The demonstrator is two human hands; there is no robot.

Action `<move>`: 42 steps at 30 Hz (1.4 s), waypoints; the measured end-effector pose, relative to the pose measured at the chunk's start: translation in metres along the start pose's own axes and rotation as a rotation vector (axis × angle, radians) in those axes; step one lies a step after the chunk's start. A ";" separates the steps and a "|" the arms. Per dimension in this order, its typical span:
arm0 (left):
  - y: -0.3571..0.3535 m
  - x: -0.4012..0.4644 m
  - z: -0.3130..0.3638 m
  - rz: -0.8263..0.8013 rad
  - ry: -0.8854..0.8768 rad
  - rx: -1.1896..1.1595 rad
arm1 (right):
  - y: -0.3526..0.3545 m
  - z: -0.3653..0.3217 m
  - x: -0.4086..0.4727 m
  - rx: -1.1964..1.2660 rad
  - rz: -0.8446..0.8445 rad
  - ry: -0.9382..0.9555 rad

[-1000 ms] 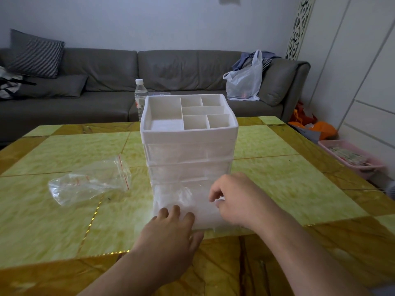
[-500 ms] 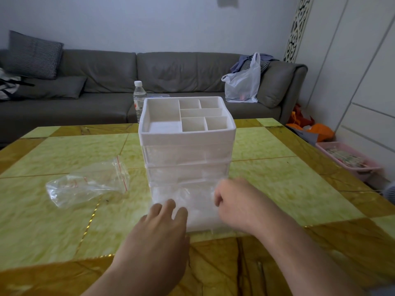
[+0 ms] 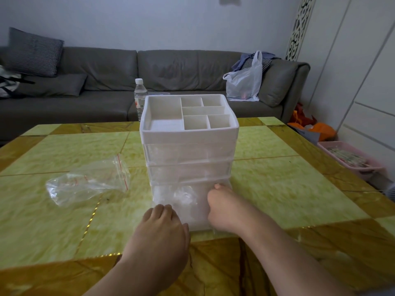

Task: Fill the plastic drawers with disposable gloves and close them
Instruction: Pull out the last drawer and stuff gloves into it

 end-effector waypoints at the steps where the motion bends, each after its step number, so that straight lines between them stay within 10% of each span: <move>1: -0.001 0.003 0.001 -0.017 0.007 -0.021 | -0.001 -0.001 0.002 -0.008 -0.013 -0.006; 12: 0.026 -0.010 -0.003 0.275 -0.007 -0.297 | -0.008 0.003 0.012 0.002 -0.004 -0.035; 27: -0.005 0.014 -0.004 -0.163 -0.102 -0.232 | -0.003 0.004 0.006 0.018 0.057 -0.012; 33: 0.008 0.013 -0.010 0.028 0.070 -0.464 | 0.014 0.009 -0.017 0.081 0.194 -0.029; 42: 0.008 -0.013 -0.013 0.338 0.045 -0.166 | 0.030 -0.004 -0.038 0.088 0.322 0.193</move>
Point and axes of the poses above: each hand's wrist, its own x-axis towards the middle knuckle, its own y-axis out of the back of the hand, z = x × y, the point moved 5 cm from there along x, towards the middle knuckle, and after that the axes turned 10 degrees about -x, right-handed, at the moved point
